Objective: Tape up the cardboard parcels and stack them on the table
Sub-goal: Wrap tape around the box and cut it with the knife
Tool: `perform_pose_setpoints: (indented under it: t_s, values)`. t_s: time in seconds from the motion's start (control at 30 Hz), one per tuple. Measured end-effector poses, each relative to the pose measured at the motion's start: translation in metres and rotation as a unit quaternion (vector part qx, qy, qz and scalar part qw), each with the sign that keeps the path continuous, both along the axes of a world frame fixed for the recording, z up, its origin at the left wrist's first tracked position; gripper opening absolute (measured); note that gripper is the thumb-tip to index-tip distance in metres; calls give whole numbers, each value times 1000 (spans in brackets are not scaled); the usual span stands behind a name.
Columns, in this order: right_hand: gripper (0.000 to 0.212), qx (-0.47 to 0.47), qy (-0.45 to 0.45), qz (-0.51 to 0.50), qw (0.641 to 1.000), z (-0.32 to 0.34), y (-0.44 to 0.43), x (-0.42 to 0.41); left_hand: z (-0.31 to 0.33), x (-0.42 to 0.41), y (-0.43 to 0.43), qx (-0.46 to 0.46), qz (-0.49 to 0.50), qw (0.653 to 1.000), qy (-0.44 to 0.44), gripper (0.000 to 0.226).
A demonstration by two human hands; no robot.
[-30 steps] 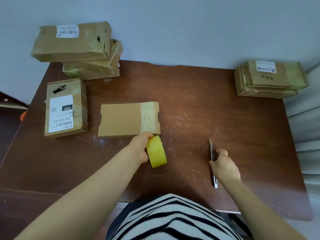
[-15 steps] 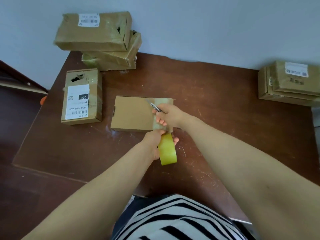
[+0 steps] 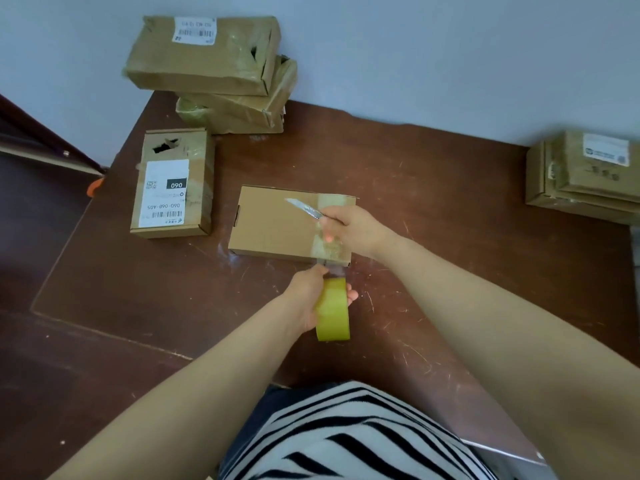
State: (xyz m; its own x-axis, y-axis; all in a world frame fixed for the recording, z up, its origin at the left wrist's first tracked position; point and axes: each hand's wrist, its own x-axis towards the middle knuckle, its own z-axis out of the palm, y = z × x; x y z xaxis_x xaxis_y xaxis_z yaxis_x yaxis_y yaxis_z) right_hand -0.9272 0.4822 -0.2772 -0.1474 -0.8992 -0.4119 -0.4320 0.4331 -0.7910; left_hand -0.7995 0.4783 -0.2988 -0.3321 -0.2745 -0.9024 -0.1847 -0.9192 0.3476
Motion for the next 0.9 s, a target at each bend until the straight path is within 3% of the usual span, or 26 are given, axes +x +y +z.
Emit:
perform_pose_setpoints:
  t_s: [0.1, 0.23, 0.37, 0.53, 0.67, 0.77, 0.9]
  values:
    - [32, 19, 116, 42, 992, 15, 21, -9, 1, 0, 0, -9, -10, 1000, -11, 27]
    - [27, 79, 320, 121, 936, 29, 48, -16, 1, -2, -1, -19, -27, 999, -24, 30]
    - [23, 73, 436, 158, 883, 27, 54, -7, 2, -2, 0, -28, -31, 999, -23, 29]
    - [14, 88, 477, 215, 847, 23, 44, 9, 2, -1, 0, -38, -32, 998, -24, 28]
    - [23, 75, 498, 236, 831, 23, 41, 19, 4, -1, 0, -37, -26, 999, -15, 27]
    - [35, 98, 493, 248, 828, 21, 39, 26, 3, -2, -1, -50, -34, 998, -14, 26]
    - [24, 92, 499, 236, 829, 9, 43, 23, 4, -1, -3, -58, -36, 997, -22, 22]
